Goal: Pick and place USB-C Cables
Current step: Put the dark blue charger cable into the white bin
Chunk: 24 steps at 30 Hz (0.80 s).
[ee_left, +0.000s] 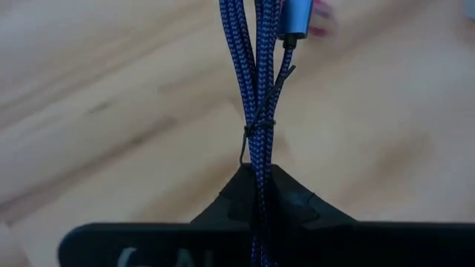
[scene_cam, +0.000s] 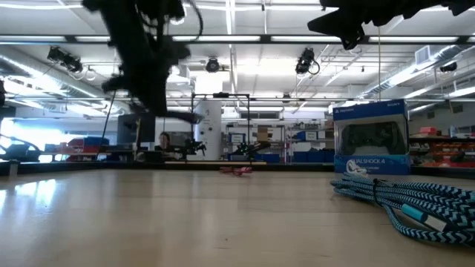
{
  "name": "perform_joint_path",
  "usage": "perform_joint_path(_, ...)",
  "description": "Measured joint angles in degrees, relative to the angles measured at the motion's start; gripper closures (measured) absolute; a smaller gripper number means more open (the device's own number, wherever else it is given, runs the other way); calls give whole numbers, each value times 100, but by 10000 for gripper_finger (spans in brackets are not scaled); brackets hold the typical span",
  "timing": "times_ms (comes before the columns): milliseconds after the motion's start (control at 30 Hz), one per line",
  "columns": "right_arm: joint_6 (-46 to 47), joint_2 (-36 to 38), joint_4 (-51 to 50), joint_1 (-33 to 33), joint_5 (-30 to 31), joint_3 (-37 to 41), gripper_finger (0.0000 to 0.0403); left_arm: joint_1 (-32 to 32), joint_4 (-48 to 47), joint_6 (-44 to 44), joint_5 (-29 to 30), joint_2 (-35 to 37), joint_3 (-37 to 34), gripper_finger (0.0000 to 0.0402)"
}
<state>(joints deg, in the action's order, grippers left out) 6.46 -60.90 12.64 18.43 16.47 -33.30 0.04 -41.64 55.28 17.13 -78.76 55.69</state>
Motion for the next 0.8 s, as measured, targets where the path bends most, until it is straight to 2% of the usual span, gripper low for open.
perform_joint_path(133,2,0,-2,-1,-2,0,155,-1103,-893,730,230,2,643,379)
perform_joint_path(267,2,0,-2,-2,-2,0,155,-2220,-1797,2163,537,2,1035,379)
perform_joint_path(500,1,0,37,-2,-3,0,155,-3928,-2500,4702,596,-9,1116,379)
perform_joint_path(700,30,0,108,-2,-4,0,155,-5032,-2893,6376,545,-27,1116,380)
perform_joint_path(800,111,0,101,-2,-4,0,155,-5422,-3061,6977,234,-128,1116,380)
